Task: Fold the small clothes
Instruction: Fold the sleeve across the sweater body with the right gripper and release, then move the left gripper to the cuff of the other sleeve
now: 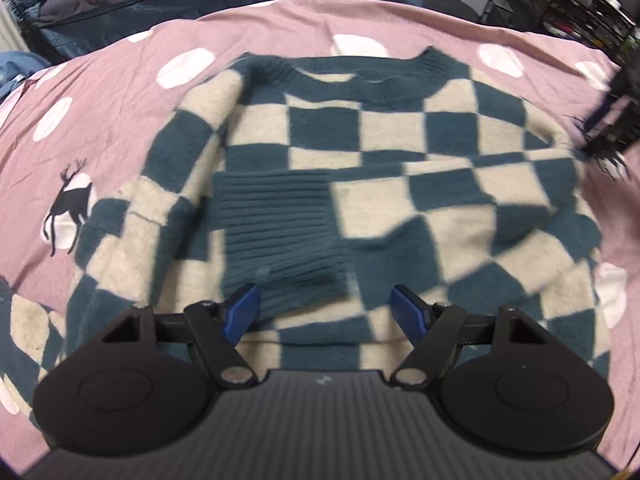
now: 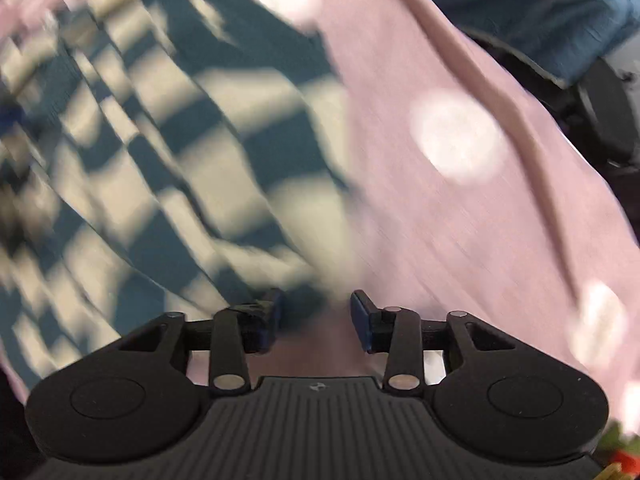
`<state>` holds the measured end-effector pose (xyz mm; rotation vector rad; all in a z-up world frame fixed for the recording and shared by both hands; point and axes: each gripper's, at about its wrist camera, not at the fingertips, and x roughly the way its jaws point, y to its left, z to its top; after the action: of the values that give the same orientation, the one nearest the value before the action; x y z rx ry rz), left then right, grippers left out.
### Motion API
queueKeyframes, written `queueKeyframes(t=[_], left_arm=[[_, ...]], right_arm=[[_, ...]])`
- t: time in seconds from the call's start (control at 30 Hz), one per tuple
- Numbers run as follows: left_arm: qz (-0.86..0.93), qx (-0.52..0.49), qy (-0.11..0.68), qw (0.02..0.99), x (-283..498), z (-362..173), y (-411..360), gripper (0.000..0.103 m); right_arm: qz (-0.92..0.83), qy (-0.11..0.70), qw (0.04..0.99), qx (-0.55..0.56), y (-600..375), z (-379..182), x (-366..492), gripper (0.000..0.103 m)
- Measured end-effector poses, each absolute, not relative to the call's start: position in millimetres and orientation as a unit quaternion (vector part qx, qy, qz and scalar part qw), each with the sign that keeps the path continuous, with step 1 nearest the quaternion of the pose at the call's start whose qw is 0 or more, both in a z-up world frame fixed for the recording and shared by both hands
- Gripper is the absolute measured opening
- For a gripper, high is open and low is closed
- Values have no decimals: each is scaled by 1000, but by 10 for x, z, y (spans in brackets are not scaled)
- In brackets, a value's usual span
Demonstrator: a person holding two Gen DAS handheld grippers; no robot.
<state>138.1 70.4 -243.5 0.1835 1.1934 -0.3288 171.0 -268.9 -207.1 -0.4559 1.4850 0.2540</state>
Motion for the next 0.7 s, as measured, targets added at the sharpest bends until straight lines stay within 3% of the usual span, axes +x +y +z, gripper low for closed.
queueKeyframes(t=[0.03,0.07,0.27,0.4,0.57,0.67,0.7], left_arm=[[-147,86,557,813,1404,-2439,732,73],[-138,89,554,816,1427,-2442,759,74],[-110,99,556,818,1516,-2480,934,76],[-127,115,546,820,1377,-2399,953,76],[-114,130,536,827,1312,-2384,922,77],[-127,125,519,836,1347,-2337,836,86],[-127,138,514,837,1377,-2360,783,87]], right_arm=[[93,667,709,-207,-2779,-2073,1678,66],[82,657,723,-195,-2847,-2021,1637,64],[137,541,826,-77,-2751,-1511,1114,67],[207,481,830,-190,-2331,-1544,848,79],[257,507,787,-240,-2070,-1765,1084,81],[277,526,754,-279,-2018,-1903,1177,77],[285,534,742,-288,-2005,-1940,1210,64]])
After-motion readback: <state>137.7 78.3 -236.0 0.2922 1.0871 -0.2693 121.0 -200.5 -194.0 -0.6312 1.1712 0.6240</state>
